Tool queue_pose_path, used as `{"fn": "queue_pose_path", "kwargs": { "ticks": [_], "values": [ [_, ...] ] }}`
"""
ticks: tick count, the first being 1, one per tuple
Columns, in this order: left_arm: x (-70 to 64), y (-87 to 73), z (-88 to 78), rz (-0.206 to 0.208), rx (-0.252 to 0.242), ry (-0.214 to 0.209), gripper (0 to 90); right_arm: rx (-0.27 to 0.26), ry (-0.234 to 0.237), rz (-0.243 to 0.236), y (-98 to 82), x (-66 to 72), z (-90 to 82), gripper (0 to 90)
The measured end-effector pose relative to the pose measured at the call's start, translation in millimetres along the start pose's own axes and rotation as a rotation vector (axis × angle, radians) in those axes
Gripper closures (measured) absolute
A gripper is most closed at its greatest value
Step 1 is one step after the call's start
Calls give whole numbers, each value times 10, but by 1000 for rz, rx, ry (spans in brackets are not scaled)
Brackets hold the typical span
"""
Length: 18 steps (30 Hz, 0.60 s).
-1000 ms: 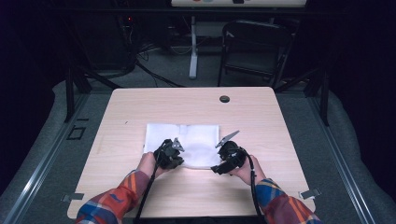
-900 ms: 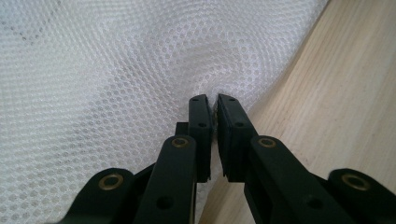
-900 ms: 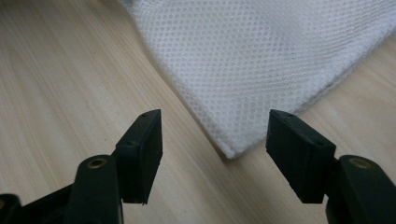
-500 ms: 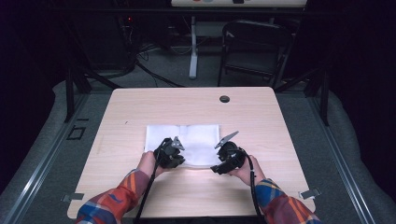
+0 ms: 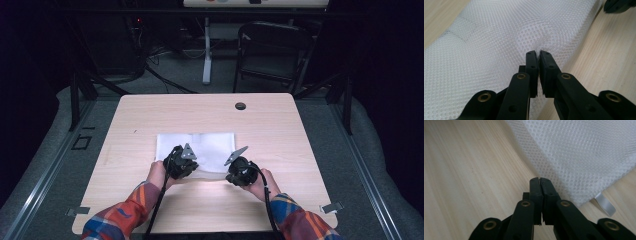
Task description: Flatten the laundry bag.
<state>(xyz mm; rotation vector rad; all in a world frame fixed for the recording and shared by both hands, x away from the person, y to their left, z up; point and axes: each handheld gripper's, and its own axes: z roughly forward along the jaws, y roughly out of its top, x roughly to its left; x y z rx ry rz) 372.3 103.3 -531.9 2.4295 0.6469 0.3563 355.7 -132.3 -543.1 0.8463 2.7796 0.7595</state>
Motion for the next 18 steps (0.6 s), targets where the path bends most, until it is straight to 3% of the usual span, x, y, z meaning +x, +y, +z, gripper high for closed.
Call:
{"fn": "queue_pose_path", "kwargs": {
  "ticks": [3,9,18],
  "values": [
    [-1,4,-12,4,-3,0,855,-8,-38,-23,32,7,48,900],
    [-18,14,16,36,20,-28,856,-35,-93,-10,64,-12,174,900],
    [-36,14,17,55,21,-37,858,-48,-134,5,60,-90,269,900]
  ]
}}
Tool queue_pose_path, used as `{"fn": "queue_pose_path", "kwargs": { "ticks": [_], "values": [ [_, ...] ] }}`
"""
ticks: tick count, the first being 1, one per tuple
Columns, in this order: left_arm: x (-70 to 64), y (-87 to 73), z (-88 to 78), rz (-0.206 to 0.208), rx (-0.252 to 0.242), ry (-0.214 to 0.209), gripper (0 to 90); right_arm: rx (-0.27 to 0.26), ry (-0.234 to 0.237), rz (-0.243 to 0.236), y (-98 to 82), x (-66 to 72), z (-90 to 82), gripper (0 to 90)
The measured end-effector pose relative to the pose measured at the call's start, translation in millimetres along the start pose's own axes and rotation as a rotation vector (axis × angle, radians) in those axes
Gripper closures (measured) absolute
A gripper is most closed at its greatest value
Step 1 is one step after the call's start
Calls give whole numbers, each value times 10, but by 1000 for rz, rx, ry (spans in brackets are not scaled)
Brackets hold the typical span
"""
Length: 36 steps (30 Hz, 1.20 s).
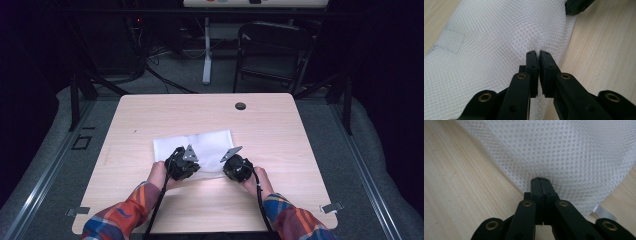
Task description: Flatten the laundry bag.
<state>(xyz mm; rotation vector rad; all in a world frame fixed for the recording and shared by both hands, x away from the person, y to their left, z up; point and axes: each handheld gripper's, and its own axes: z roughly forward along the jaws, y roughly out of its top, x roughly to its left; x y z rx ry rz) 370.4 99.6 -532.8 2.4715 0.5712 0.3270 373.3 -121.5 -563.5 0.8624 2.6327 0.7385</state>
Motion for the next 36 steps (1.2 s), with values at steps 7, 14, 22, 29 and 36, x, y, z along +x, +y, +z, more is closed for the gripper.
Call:
{"fn": "queue_pose_path", "kwargs": {
  "ticks": [7,14,22,29,36],
  "values": [
    [-17,16,-37,1,-7,-3,860,32,25,1,-7,2,-31,900],
    [-85,60,-104,9,-30,6,860,67,76,53,-55,9,-91,900],
    [-95,106,-165,4,-37,9,860,93,72,37,-107,101,-156,900],
    [-22,162,-201,-38,-29,16,860,84,77,22,-116,99,-155,900],
    [64,259,-264,-91,-52,36,860,52,96,47,-170,88,-162,900]
  ]
}}
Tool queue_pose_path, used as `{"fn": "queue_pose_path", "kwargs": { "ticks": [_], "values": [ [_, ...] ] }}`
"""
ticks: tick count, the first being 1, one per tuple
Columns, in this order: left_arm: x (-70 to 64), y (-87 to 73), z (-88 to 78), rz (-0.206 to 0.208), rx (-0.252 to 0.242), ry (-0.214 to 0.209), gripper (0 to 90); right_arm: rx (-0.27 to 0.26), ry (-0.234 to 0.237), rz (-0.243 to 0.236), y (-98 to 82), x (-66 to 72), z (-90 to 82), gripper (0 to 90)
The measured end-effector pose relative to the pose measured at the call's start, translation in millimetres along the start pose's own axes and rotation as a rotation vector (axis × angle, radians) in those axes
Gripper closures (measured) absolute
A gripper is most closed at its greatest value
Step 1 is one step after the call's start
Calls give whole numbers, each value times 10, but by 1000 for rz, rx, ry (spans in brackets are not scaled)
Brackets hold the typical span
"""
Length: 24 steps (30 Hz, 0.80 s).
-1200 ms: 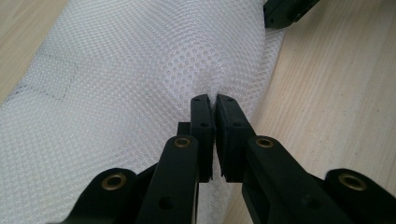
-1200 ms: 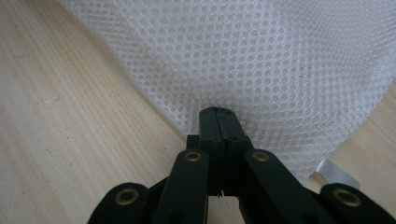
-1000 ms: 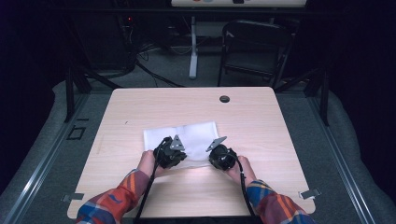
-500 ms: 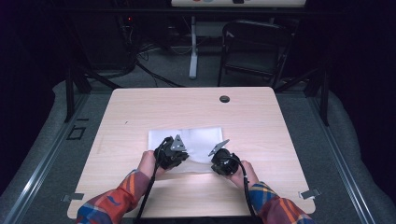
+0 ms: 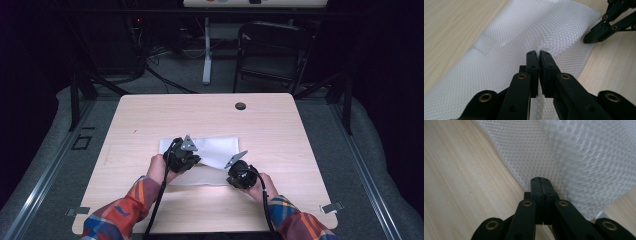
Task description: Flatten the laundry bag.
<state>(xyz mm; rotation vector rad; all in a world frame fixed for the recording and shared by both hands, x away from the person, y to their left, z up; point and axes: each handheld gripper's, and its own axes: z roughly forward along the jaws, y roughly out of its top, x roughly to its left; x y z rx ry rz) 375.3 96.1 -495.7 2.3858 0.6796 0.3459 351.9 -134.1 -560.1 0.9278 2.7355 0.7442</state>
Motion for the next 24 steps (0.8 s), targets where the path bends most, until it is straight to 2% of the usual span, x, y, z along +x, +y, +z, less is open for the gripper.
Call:
{"fn": "queue_pose_path", "kwargs": {
  "ticks": [4,8,11,20,21,24],
  "values": [
    [41,54,-12,-25,13,1,861,4,6,-15,-23,-2,-17,900],
    [74,113,-40,-40,22,24,861,0,5,-32,-26,3,-16,900],
    [92,147,-52,-38,32,40,861,-7,14,-27,-40,-9,-18,900],
    [249,256,-124,-87,8,66,860,17,29,-41,-29,-39,-30,900],
    [272,266,-131,-92,8,74,860,9,29,-31,-31,-34,-25,900],
    [340,294,-151,-110,7,92,860,24,25,-52,-19,-30,-30,900]
  ]
}}
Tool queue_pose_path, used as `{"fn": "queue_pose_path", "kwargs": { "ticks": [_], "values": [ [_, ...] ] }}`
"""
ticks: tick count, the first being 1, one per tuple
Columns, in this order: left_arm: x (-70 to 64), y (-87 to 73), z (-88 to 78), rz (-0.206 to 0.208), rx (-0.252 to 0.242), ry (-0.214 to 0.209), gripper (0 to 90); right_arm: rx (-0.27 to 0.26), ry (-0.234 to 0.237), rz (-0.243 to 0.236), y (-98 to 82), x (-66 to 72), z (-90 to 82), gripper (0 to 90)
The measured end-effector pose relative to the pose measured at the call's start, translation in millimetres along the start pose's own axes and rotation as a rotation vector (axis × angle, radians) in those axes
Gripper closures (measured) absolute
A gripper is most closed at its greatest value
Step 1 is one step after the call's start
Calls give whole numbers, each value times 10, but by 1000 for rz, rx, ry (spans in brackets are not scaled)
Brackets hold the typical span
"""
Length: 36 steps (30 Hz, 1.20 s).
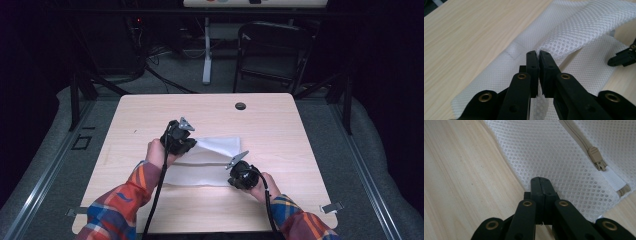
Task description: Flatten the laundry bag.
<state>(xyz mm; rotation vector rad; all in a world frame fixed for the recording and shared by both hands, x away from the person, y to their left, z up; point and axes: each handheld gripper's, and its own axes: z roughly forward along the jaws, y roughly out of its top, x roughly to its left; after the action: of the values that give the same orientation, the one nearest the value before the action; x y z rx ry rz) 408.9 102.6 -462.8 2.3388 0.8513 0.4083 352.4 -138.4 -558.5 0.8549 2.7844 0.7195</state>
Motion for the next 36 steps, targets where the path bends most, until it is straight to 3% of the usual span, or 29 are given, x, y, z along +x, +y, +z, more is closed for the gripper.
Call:
{"fn": "queue_pose_path", "kwargs": {
  "ticks": [19,26,36],
  "values": [
    [144,166,-61,-32,-16,47,861,29,40,-13,-42,-30,-44,900],
    [227,250,-84,-45,-28,70,861,29,78,-8,-93,-4,-65,900],
    [292,402,-72,-33,-42,118,862,54,107,-21,-121,21,-95,900]
  ]
}}
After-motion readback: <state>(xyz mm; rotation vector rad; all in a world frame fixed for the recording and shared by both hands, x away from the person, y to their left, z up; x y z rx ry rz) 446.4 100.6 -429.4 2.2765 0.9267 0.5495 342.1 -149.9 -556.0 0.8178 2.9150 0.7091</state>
